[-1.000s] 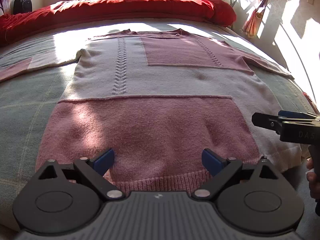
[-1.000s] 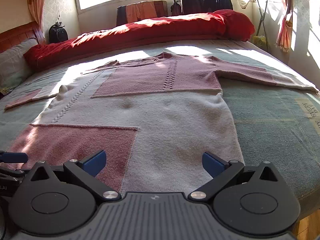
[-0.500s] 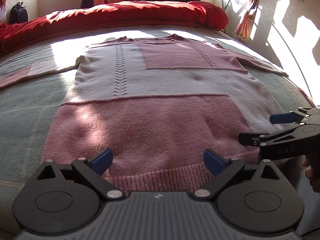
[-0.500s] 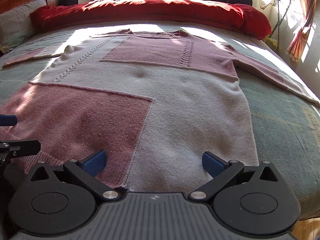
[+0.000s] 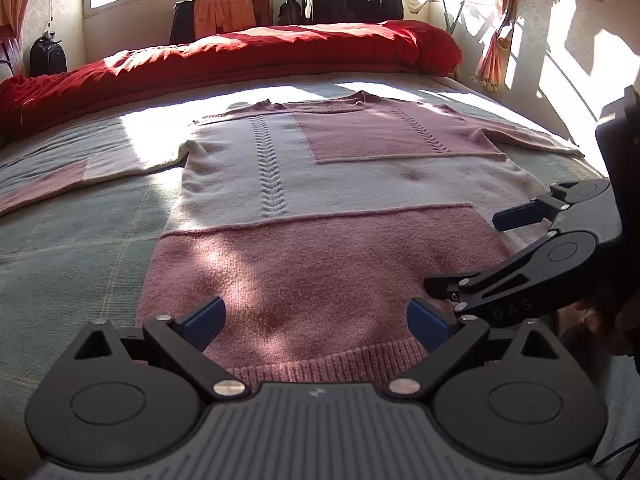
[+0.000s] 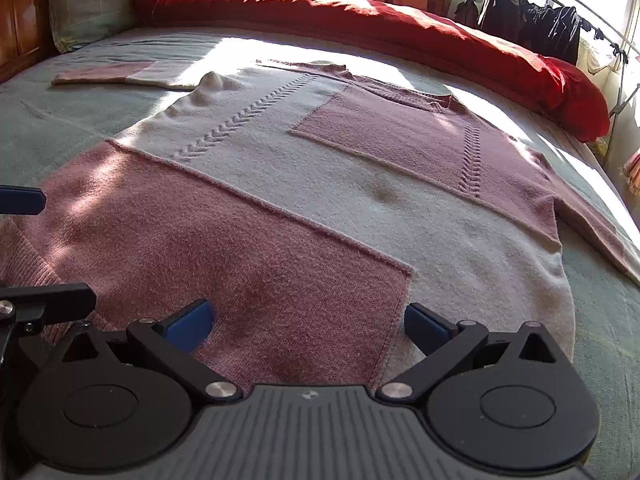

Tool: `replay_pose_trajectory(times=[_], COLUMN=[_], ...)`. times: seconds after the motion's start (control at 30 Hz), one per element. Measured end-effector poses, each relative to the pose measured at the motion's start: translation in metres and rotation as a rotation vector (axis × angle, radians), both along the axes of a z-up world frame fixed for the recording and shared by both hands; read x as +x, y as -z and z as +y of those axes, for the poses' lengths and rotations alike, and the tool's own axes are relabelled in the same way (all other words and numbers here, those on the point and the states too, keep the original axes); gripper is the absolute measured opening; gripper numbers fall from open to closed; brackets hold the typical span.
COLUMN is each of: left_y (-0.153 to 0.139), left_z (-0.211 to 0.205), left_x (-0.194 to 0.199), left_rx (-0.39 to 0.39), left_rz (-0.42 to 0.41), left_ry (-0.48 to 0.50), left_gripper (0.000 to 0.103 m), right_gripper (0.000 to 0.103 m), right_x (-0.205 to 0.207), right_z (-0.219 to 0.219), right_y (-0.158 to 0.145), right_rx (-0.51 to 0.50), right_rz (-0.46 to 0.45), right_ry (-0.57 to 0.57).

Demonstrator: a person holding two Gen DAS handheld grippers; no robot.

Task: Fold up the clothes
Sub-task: 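Move both open grippers to the ribbed hem of the sweater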

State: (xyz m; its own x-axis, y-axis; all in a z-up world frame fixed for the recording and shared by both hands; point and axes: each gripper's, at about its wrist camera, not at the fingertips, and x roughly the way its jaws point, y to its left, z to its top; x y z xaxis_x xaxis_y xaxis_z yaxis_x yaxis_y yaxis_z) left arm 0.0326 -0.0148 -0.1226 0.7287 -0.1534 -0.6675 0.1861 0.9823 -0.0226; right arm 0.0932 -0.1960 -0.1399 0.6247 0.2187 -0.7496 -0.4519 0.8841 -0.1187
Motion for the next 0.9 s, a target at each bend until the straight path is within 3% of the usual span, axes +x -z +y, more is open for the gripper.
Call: replay_pose_trajectory(times=[0.2, 0.4, 0.53, 0.77, 0.9], left_y=[0.004, 0.01, 0.019, 0.004, 0.016], left_z=[-0.001, -0.002, 0.011, 0.028, 0.046], left_x=[0.002, 0.002, 0.005, 0.008, 0.014], left_rx=[-0.014, 0.013, -0.01, -0.075, -0.119], left_rz=[0.007, 0.03, 0.095, 0.041, 0.112], left_ry=[0.003, -0.001, -0.058, -0.085, -0.151], left_gripper=[0.097, 0.097, 0.097, 0.097, 0.097], right_gripper=[0.103, 0.103, 0.103, 0.103, 0.103], right_x=[-0.021, -0.023, -0.024, -0.024, -0.024], right_z=[-0.03, -0.029, -0.03, -0.034, -0.036], right_y=[0.004, 0.004, 0.005, 0.007, 0.007], right_rx=[0.043, 0.029, 0.036, 0.064, 0.077], right_rz=[0.052, 0.058, 0.053, 0.057, 0.055], right_ry=[0.069, 0.085, 0.084, 0.092, 0.088])
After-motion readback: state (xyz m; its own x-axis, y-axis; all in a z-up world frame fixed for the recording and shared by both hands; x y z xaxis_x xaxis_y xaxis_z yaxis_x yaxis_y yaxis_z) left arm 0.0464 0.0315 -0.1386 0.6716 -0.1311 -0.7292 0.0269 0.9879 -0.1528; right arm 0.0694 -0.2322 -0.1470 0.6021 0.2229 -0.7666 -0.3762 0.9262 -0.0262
